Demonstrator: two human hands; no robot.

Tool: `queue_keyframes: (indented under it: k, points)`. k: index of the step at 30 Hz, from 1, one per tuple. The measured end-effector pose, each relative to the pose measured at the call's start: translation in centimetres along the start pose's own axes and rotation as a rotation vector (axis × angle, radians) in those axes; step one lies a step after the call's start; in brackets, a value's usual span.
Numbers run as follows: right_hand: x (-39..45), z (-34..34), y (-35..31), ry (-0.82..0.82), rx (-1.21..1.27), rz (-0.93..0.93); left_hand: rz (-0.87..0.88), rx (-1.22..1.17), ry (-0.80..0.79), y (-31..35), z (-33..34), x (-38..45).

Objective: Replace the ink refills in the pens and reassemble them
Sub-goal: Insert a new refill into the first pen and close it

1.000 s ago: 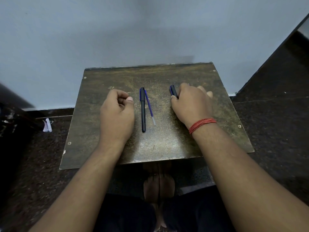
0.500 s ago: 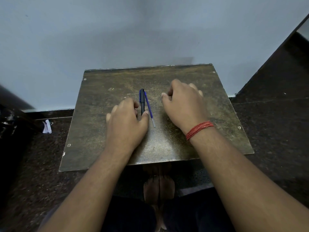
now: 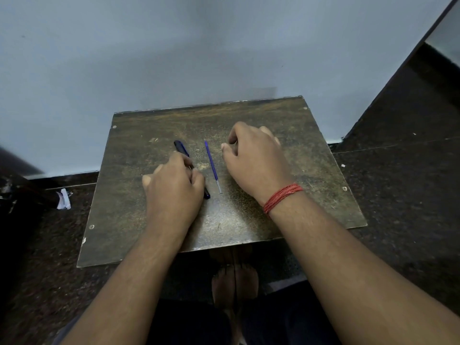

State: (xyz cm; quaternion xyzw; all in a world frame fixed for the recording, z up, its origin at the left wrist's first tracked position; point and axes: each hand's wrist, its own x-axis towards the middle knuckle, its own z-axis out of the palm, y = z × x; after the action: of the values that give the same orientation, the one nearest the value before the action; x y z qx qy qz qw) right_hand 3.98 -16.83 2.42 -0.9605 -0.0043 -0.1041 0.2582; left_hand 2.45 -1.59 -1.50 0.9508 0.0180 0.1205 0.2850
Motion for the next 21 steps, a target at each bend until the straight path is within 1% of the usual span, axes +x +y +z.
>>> queue_keyframes:
  k: [11, 21]
  points:
    - [-0.14, 0.07, -0.03, -0.016, 0.013, -0.012, -0.045, 0.014, -0.026, 0.27, -0.02, -0.05]
    - [-0.25, 0.05, -0.18, -0.02, 0.017, -0.013, -0.067, 0.136, -0.017, -0.31, -0.23, 0.35]
